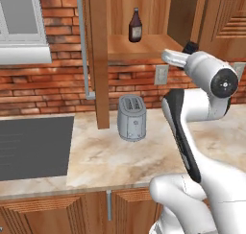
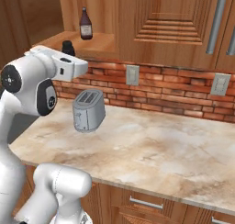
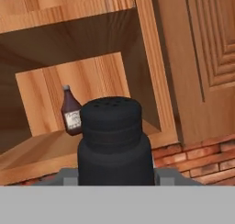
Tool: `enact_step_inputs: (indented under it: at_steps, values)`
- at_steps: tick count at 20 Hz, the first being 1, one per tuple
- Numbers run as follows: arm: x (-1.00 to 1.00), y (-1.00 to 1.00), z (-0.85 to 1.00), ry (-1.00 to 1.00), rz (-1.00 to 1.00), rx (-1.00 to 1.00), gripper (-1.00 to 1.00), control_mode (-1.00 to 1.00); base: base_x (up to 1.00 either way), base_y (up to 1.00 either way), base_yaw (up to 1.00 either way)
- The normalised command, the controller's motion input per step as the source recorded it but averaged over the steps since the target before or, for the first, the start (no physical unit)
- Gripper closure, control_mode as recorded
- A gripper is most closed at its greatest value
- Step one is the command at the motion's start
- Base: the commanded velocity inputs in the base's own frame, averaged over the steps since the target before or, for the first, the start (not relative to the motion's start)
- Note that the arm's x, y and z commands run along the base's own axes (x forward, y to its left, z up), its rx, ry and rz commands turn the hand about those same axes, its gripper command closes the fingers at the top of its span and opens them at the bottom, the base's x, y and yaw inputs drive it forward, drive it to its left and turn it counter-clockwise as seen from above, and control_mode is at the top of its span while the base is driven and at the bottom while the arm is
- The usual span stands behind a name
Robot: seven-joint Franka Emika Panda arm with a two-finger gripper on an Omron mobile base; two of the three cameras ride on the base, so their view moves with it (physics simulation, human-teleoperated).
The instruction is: Collect the paprika, ketchup, and shaker from the cabinet and place them next to the stove.
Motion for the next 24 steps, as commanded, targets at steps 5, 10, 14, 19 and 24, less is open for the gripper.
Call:
enact_step_inputs:
  at_steps: [5, 10, 14, 19, 24]
  values:
    - [-0.91, 0.04, 0.00, 0.00, 0.00, 0.00, 1.00, -1.00, 0.00, 0.00, 0.00]
    - [-0.95, 0.01, -0.01, -0.04, -0.08, 0.00, 1.00, -1.00, 0.00, 0.00, 0.00]
    - [-0.96, 0.00, -0.04, -0.06, -0.20, 0.00, 1.00, -1.00, 0.00, 0.00, 0.00]
    - [-0.93, 0.00, -0.07, -0.06, -0.27, 0.00, 1.00, -1.00, 0.00, 0.00, 0.00]
    - [0.00, 0.00, 0.00, 0.00, 0.00, 0.00, 1.00, 1.00, -0.87, 0.00, -0.39]
